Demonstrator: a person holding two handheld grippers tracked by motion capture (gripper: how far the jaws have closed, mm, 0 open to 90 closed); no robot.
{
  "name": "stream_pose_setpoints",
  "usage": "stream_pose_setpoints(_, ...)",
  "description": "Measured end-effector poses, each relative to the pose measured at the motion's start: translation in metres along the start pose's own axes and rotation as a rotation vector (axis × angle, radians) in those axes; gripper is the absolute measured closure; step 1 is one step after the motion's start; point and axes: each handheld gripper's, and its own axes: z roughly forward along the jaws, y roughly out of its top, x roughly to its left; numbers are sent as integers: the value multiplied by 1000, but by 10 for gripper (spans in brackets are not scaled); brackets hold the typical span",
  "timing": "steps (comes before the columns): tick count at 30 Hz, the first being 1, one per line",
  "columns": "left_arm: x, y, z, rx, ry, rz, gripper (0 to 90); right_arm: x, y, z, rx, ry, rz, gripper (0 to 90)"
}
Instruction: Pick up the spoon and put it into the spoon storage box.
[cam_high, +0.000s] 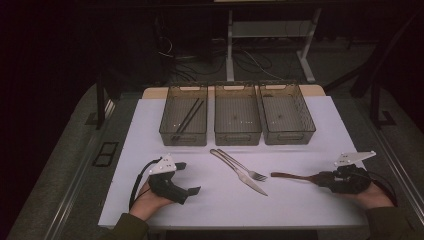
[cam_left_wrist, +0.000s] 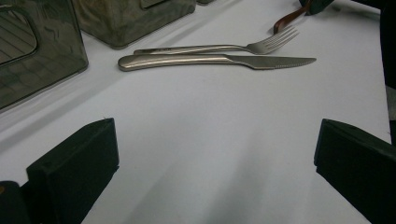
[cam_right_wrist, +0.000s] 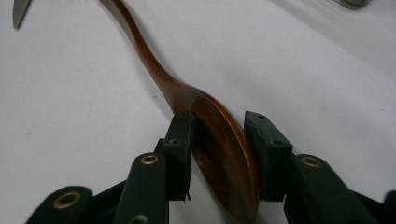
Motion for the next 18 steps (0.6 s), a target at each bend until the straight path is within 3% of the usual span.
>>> stream_pose_setpoints(18, 0, 0, 0, 0, 2, 4, 0, -1, 0, 0, -3, 51, -20, 775)
